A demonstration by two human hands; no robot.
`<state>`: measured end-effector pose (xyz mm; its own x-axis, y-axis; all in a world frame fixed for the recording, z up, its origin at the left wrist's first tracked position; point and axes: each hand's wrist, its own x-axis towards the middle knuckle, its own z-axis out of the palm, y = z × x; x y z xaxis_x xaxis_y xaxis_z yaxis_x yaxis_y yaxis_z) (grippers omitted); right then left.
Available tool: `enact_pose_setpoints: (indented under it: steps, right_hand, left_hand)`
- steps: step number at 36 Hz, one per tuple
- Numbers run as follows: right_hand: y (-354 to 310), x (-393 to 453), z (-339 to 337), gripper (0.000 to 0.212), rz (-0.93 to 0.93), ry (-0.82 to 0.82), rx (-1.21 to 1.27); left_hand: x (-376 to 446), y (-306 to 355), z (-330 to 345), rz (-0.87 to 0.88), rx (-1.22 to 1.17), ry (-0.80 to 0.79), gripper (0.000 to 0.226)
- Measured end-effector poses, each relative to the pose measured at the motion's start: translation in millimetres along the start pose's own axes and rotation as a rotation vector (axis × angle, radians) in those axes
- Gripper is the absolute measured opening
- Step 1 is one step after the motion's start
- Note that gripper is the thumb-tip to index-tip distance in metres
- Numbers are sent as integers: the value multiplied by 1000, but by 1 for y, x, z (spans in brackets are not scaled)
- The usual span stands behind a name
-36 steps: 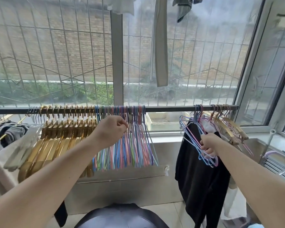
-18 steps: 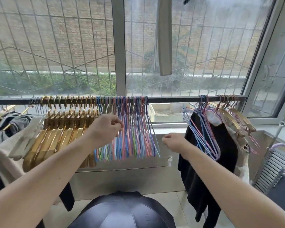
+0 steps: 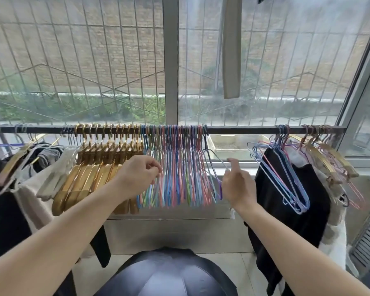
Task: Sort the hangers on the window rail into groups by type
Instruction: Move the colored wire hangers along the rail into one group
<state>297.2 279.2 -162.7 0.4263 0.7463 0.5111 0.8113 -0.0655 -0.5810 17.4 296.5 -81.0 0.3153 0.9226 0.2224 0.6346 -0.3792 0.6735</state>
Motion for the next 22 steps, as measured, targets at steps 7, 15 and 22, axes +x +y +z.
enact_pose_setpoints:
  steps: [7, 15, 22]
  right_hand:
    - [-27, 52, -27, 37, 8, 60, -121]
    - [-28, 89, -39, 32, 111, -31, -196]
    - [8, 76, -23, 29, 174, -118, -276]
  left_hand:
    - [-4, 2, -2, -1, -4, -6, 21]
    - [-10, 2, -6, -7, -13, -17, 20]
    - [-17, -2, 0, -25, -63, -54, 17]
